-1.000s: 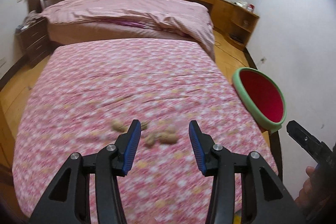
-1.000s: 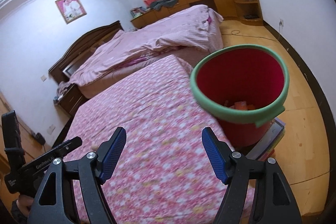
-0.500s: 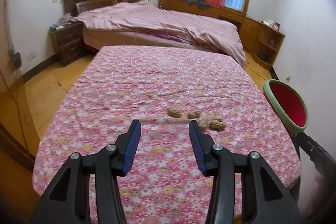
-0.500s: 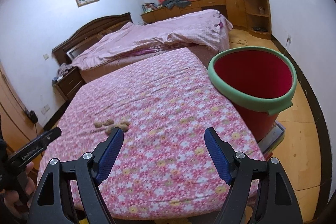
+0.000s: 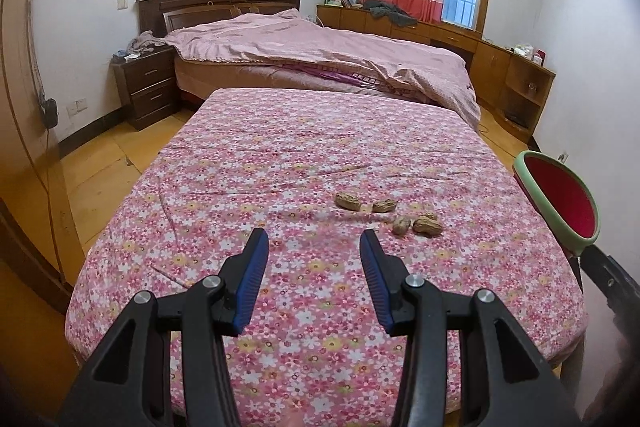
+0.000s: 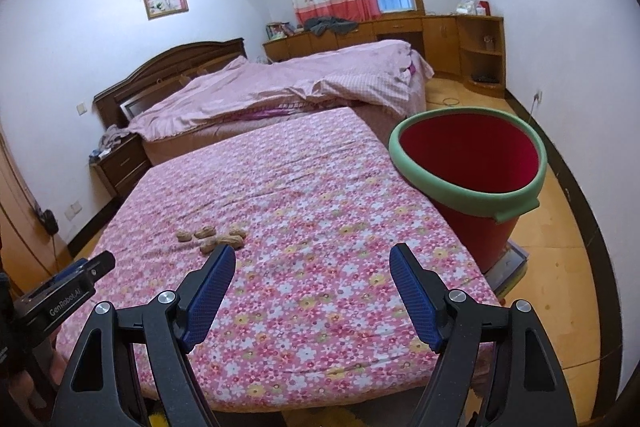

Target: Collect trash

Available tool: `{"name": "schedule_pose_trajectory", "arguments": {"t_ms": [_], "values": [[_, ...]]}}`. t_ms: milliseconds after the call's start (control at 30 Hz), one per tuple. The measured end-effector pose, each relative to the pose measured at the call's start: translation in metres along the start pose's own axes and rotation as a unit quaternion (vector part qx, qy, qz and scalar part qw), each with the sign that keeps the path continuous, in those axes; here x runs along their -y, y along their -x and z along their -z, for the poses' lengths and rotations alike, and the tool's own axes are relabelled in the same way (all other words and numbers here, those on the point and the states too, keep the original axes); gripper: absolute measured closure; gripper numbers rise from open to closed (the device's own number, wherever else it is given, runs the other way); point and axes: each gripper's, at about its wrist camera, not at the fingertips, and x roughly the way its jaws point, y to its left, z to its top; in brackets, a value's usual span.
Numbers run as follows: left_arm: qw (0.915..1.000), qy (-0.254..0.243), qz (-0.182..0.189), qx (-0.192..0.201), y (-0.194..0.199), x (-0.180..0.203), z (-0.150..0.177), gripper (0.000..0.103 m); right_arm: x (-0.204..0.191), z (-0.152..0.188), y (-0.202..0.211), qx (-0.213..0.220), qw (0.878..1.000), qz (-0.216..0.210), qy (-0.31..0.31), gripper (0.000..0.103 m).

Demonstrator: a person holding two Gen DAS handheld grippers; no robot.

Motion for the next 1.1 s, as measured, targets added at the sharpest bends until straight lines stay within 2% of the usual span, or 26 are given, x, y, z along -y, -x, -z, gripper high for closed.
{"name": "schedule_pose_trajectory", "arguments": {"t_ms": [1100], "values": [[0.9996,-0.006,-0.015,0.022,0.0076,-0.0007,0.0049,0.055,0.0018,0.0062,0.0042,0.009,1.000,0.010,-0.002,0.023]]}}
